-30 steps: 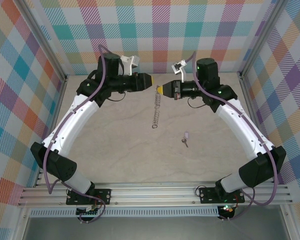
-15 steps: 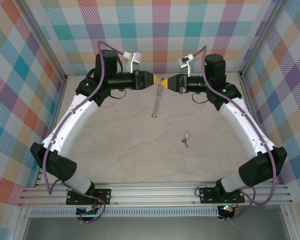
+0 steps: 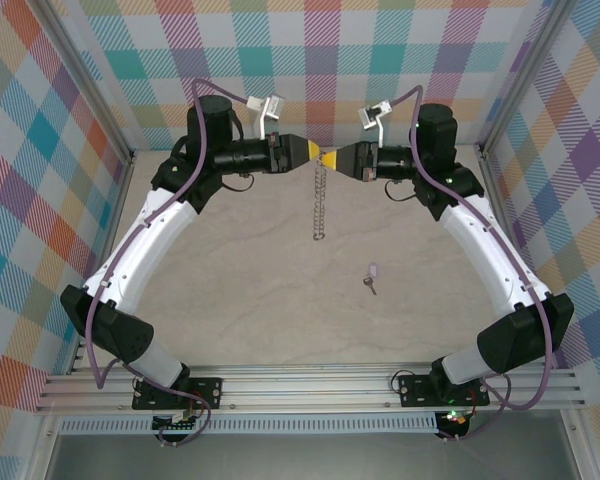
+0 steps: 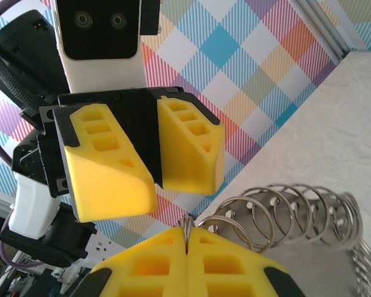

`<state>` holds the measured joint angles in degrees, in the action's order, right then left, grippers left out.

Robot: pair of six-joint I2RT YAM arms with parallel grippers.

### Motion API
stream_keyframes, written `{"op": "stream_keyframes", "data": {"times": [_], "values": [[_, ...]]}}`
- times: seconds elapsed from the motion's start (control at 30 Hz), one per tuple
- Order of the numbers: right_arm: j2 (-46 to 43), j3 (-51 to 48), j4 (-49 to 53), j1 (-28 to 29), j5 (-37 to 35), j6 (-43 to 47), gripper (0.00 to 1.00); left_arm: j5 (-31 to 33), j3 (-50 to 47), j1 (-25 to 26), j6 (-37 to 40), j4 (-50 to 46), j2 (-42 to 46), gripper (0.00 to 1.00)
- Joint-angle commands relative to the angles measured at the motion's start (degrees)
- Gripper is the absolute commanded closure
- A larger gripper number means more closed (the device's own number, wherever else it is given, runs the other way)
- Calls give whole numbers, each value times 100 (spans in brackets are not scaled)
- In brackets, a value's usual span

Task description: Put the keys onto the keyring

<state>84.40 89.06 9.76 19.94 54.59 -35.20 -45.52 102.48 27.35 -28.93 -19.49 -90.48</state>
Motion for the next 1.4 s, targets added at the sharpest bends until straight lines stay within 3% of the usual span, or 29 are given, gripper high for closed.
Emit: {"op": "stream_keyframes", "data": {"times": [0.0, 0.67, 1.37], "values": [[14, 158, -497, -67, 236, -203, 100, -152, -17, 58, -150, 311, 22, 67], [77, 2, -1570, -144, 445, -1078, 100, -225, -237, 58, -786, 1259, -15, 67], [129, -133, -1969, -162, 275, -1367, 100, -553, -620, 64, -1507, 2397, 71, 71]]}}
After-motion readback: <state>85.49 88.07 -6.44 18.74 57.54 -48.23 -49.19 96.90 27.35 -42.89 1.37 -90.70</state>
